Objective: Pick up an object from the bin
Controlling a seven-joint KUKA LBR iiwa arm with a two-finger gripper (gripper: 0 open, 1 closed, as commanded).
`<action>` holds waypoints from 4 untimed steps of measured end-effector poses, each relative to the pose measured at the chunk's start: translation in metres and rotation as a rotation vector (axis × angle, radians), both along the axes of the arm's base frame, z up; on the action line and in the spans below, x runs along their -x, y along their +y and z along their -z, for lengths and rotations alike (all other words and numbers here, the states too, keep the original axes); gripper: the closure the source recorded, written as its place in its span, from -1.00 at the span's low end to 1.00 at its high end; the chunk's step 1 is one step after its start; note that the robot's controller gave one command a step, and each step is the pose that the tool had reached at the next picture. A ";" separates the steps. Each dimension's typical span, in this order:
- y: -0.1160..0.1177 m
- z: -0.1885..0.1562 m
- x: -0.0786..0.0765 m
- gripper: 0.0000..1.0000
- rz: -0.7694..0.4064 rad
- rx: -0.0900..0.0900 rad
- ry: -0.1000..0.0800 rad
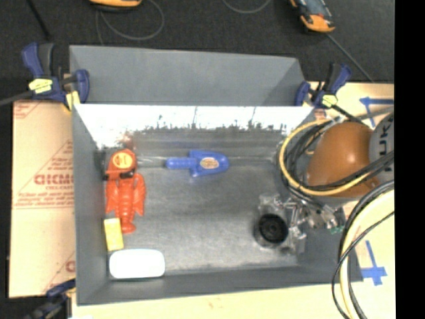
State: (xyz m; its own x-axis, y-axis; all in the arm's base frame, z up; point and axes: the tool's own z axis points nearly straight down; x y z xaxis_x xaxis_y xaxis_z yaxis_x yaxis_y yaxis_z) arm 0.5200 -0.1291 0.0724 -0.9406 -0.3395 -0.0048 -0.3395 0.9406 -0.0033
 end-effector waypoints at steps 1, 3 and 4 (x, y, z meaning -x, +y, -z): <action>0.011 0.002 0.010 1.00 0.226 -0.002 0.002; 0.016 -0.101 0.004 1.00 0.206 -0.002 0.003; 0.016 -0.101 0.004 1.00 0.206 -0.002 0.003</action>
Offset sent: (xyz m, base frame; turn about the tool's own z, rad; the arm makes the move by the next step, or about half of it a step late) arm 0.0000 0.0000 0.0000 0.0000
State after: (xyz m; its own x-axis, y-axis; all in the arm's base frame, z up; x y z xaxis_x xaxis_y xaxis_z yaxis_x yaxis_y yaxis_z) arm 0.5164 -0.1133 0.1733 -0.9902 -0.1399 -0.0029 -0.1399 0.9902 -0.0007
